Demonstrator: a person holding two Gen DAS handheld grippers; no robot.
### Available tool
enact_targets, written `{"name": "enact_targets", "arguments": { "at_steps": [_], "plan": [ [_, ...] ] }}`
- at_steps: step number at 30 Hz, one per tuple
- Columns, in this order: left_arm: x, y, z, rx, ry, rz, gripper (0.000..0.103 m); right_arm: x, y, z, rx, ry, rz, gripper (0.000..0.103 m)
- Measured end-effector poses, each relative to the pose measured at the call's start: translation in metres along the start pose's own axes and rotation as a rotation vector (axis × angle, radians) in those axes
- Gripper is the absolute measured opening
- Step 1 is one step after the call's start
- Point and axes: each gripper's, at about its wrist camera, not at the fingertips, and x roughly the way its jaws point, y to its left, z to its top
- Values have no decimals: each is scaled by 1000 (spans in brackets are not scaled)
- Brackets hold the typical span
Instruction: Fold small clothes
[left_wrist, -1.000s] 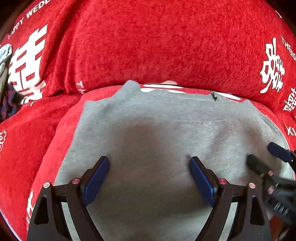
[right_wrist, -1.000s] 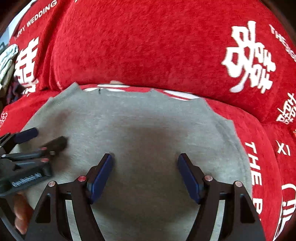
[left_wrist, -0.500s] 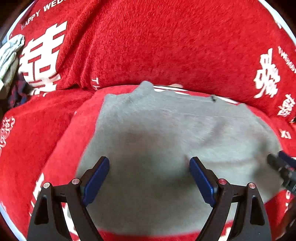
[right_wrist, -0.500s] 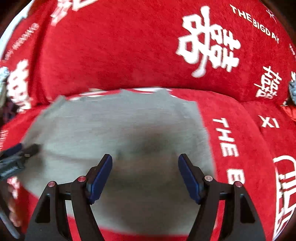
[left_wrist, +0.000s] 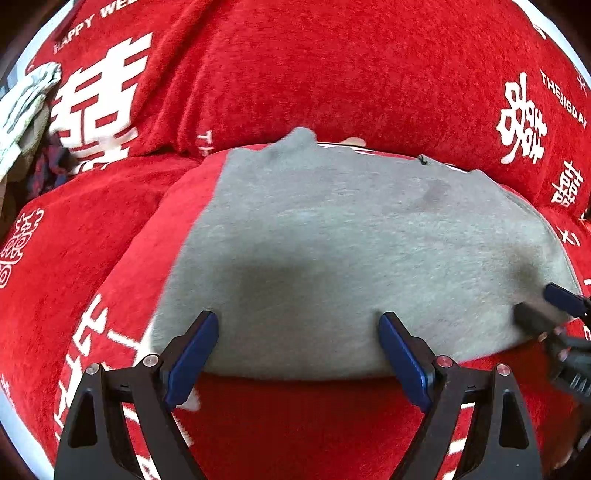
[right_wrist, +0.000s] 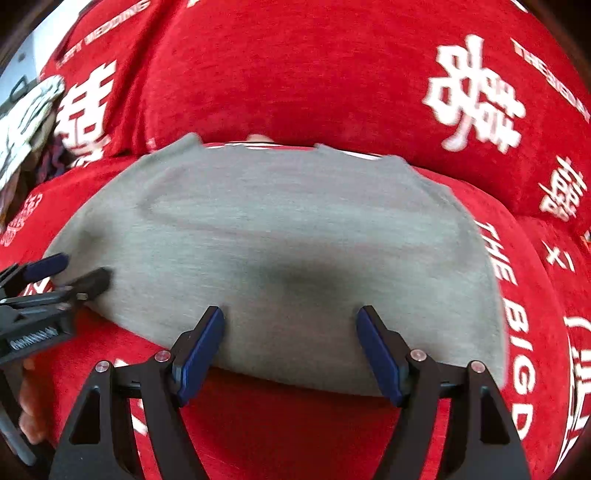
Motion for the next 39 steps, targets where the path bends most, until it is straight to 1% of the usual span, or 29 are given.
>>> {"name": "enact_targets", "arguments": {
  "at_steps": [2,4,6,8,9,11,12,13,14,15,16,17,18,19,21,23,25,27,28,29,31,33,34,35,37,38,39],
  "plan": [
    [-4,10,-4,-14,-4,-4,89,-6,-22,-9,39,-7,-7,77],
    [-9,21,-9,-35,-8,-26,89,-12,-40,-17,71,-17,-11,77],
    [-17,28,-14,-60,-14,-37,89,-18,-59,-23,102,-22,-31,77],
    [-27,39,-21,-113,-23,-7,89,-25,-75,-27,141,-32,-21,77],
    [-32,51,-27,-169,-25,-33,89,-28,-79,-28,160,-37,-15,77],
    [-36,67,-35,-252,-13,-89,89,-38,-85,-29,205,-48,-51,78],
    [-34,76,-40,-305,7,-132,89,-42,-86,-30,219,-57,-60,78],
    [-33,80,-42,-329,15,-161,89,-45,-84,-30,229,-66,-53,78],
    [-34,82,-43,-341,6,-172,89,-45,-81,-30,228,-66,-44,78],
    [-34,82,-41,-349,6,-203,89,-45,-78,-29,222,-67,-39,78],
    [-31,82,-39,-364,13,-258,89,-44,-73,-27,211,-68,-36,78],
    [-27,82,-36,-390,16,-328,89,-43,-67,-25,197,-66,-30,78],
    [-24,83,-34,-403,15,-364,89,-42,-64,-24,189,-63,-26,78],
    [-19,83,-31,-424,13,-391,89,-40,-59,-23,181,-60,-21,78],
    [-10,85,-24,-456,-12,-412,89,-37,-51,-21,163,-55,-15,78],
    [1,91,-15,-508,-23,-465,89,-33,-44,-20,141,-44,-20,78],
    [8,96,-6,-540,-33,-494,88,-31,-38,-18,118,-39,-25,78],
    [16,100,0,-552,-33,-512,72,-30,-34,-12,105,-34,-26,78],
    [21,99,2,-552,-21,-519,56,-28,-32,-9,101,-32,-26,78],
    [27,100,3,-555,-11,-515,42,-26,-28,-2,90,-29,-25,78],
    [31,104,-1,-572,-24,-523,32,-22,-18,10,68,-22,-24,78],
    [32,112,-5,-612,-42,-556,27,-16,0,29,40,-15,2,78],
    [33,115,-6,-630,-44,-564,22,-12,9,39,29,-8,29,78],
    [35,117,-8,-645,-40,-567,18,-4,23,53,17,9,76,78],
    [36,118,-9,-647,-37,-563,18,11,46,75,5,40,150,78],
    [35,117,-8,-639,-36,-550,18,23,64,90,-4,63,191,78],
    [35,114,-7,-629,-33,-531,18,33,77,101,-12,78,215,78]
  ]
}}
